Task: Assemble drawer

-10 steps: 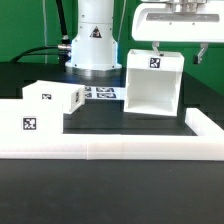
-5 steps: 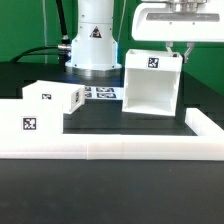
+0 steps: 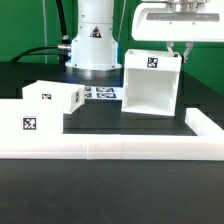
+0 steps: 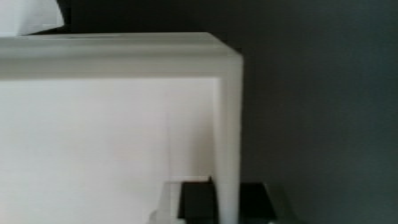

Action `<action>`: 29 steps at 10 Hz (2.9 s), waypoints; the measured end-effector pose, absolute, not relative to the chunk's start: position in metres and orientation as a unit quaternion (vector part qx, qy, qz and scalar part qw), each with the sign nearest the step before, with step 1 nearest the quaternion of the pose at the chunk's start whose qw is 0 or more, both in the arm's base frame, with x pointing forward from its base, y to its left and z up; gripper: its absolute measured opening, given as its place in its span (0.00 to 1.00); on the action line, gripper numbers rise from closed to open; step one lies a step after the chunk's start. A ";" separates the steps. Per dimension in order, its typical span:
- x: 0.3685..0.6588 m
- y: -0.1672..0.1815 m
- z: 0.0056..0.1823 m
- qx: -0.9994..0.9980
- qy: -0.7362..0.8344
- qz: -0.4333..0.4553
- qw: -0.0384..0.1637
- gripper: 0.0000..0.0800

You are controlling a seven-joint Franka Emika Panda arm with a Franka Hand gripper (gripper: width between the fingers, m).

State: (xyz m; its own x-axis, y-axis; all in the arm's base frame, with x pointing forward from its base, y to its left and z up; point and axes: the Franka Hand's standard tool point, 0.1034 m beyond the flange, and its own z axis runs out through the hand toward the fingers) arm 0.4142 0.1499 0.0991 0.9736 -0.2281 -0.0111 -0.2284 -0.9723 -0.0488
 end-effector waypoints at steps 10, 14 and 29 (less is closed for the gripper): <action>0.529 0.109 0.100 -0.996 0.063 -0.045 0.042 0.05; 0.573 0.098 0.101 -0.994 0.044 -0.089 0.047 0.05; 0.588 0.100 0.108 -0.916 0.375 -0.096 0.100 0.06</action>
Offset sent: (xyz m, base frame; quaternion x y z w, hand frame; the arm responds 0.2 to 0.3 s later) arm 0.0439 -0.0249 0.0000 0.0173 -0.0027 -0.0571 0.9982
